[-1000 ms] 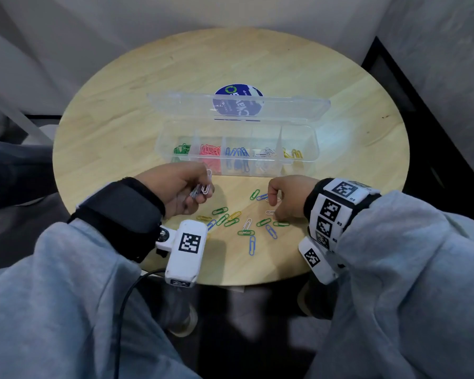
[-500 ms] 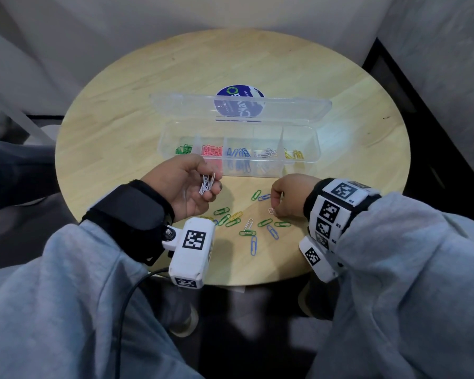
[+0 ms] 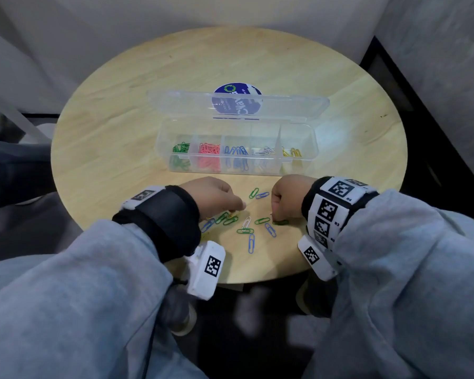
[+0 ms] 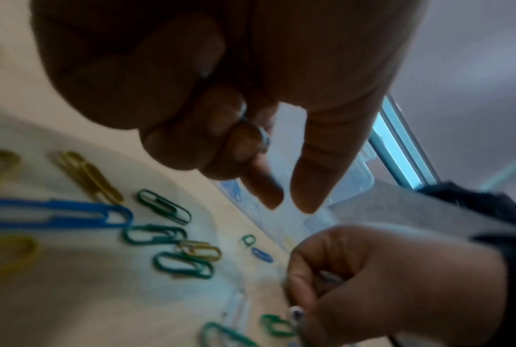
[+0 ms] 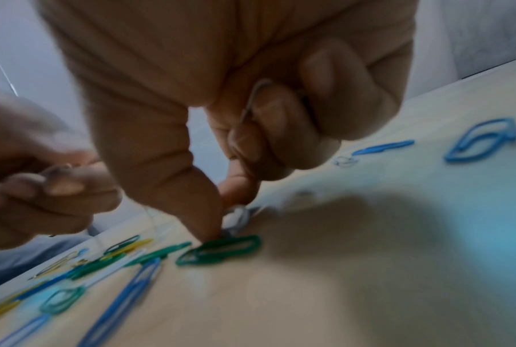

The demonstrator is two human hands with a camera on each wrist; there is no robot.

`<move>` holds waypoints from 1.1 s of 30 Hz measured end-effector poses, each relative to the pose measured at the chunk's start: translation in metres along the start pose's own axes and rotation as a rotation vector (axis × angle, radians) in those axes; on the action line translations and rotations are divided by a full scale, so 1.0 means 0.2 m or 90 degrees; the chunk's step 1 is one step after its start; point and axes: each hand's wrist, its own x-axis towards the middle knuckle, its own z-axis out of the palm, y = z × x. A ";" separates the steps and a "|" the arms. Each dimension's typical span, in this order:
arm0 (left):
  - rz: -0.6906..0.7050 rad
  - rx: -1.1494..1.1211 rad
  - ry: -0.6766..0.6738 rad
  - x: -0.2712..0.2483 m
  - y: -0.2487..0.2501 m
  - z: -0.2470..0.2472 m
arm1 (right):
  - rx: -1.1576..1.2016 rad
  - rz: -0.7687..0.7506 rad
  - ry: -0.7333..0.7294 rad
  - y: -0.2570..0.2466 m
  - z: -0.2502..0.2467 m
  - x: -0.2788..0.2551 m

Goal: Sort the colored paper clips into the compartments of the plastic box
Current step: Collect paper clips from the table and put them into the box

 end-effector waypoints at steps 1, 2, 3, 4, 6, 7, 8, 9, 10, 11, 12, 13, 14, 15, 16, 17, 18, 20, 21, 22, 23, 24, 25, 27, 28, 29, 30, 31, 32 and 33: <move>0.012 0.053 0.014 0.00 0.00 0.01 | 0.023 0.002 0.003 0.01 0.00 0.00; 0.019 0.092 0.019 0.00 0.01 0.02 | 0.043 0.001 0.005 0.03 0.01 -0.01; 0.021 0.118 0.017 0.00 0.01 0.03 | 0.059 0.000 0.002 0.04 0.00 -0.02; 0.019 0.136 0.016 0.00 0.02 0.05 | 0.078 -0.001 -0.001 0.06 0.00 -0.03; 0.017 0.181 0.026 0.00 0.03 0.08 | 0.153 0.001 0.000 0.10 -0.03 -0.06; 0.018 0.212 0.036 0.01 0.04 0.09 | 0.219 0.004 0.003 0.13 -0.05 -0.07; 0.020 0.243 0.048 0.01 0.04 0.10 | 0.294 0.009 0.010 0.17 -0.06 -0.09; 0.022 0.267 0.057 0.02 0.05 0.12 | 0.368 0.018 0.021 0.21 -0.07 -0.09; 0.022 0.282 0.061 0.02 0.05 0.13 | 0.440 0.027 0.031 0.26 -0.08 -0.10; 0.021 0.290 0.059 0.03 0.06 0.13 | 0.509 0.036 0.038 0.30 -0.08 -0.11; 0.017 0.297 0.055 0.03 0.07 0.14 | 0.573 0.044 0.042 0.34 -0.08 -0.12; 0.015 0.301 0.051 0.03 0.08 0.14 | 0.633 0.048 0.048 0.37 -0.08 -0.13; 0.014 0.303 0.050 0.04 0.08 0.14 | 0.686 0.050 0.055 0.40 -0.08 -0.13; 0.012 0.302 0.051 0.04 0.09 0.14 | 0.734 0.052 0.062 0.42 -0.07 -0.14; 0.011 0.300 0.052 0.04 0.09 0.14 | 0.777 0.053 0.066 0.44 -0.07 -0.15; 0.011 0.296 0.051 0.04 0.10 0.14 | 0.813 0.054 0.071 0.46 -0.06 -0.16; 0.009 0.293 0.049 0.04 0.09 0.15 | 0.841 0.055 0.076 0.47 -0.05 -0.17; 0.003 0.282 0.048 0.05 0.09 0.14 | 0.886 0.063 0.086 0.50 -0.04 -0.17; 0.002 0.274 0.048 0.05 0.08 0.14 | 0.908 0.067 0.090 0.51 -0.04 -0.17; 0.001 0.263 0.050 0.05 0.08 0.13 | 0.929 0.071 0.093 0.51 -0.04 -0.17; 0.001 0.244 0.052 0.04 0.07 0.12 | 0.946 0.073 0.093 0.51 -0.04 -0.16; 0.000 0.218 0.049 0.03 0.07 0.10 | 0.957 0.073 0.090 0.51 -0.04 -0.16; 0.002 0.178 0.041 0.03 0.07 0.08 | 0.967 0.075 0.087 0.50 -0.04 -0.16; 0.005 0.064 0.010 0.03 0.07 0.04 | 0.989 0.080 0.084 0.49 -0.05 -0.16; 0.003 -0.009 -0.009 0.03 0.07 0.02 | 1.006 0.085 0.086 0.48 -0.05 -0.15; -0.003 -0.095 -0.020 0.03 0.08 0.00 | 1.026 0.091 0.088 0.47 -0.05 -0.15; -0.010 -0.184 -0.022 0.03 0.08 -0.01 | 1.047 0.099 0.090 0.46 -0.05 -0.14; -0.011 -0.268 -0.023 0.03 0.09 -0.03 | 1.065 0.106 0.088 0.45 -0.05 -0.13; -0.006 -0.339 -0.029 0.03 0.08 -0.04 | 1.083 0.112 0.081 0.44 -0.05 -0.12; 0.000 -0.395 -0.040 0.02 0.08 -0.06 | 1.100 0.115 0.071 0.42 -0.05 -0.11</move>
